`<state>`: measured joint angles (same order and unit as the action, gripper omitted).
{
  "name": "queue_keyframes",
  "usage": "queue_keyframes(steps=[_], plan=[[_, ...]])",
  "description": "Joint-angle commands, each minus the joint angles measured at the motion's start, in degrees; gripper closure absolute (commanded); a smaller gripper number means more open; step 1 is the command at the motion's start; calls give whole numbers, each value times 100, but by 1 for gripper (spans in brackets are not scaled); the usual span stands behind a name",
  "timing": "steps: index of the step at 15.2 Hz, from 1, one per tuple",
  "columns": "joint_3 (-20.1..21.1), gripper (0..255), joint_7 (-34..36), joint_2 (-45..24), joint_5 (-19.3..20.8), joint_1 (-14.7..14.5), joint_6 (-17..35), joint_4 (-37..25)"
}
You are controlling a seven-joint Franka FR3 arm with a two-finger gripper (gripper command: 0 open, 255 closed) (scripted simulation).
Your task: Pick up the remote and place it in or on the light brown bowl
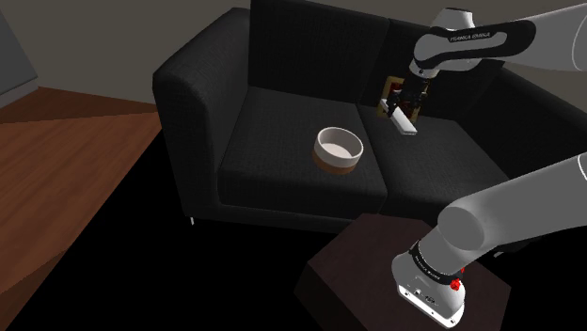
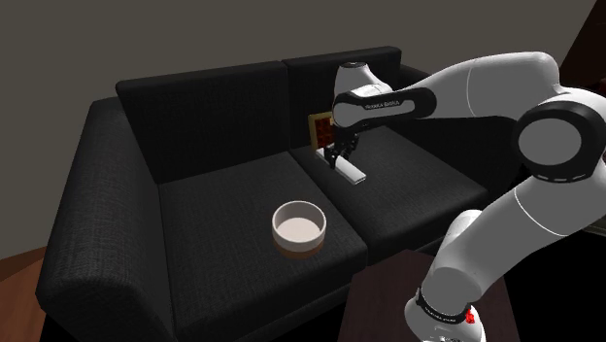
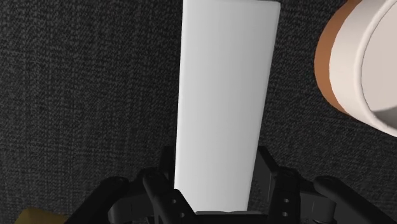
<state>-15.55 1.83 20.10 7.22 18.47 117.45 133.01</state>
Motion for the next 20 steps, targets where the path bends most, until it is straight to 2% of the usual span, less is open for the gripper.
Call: queue_keyframes(steps=[1,2,11,20], plan=[[9,255,-7,53,1,3,-168,-116],[14,255,-8,63,0,2,-220,-157],[966,255,1294,350,-237,-484,-326,111],[1858,255,2513,125,-532,-984,-406,-133]])
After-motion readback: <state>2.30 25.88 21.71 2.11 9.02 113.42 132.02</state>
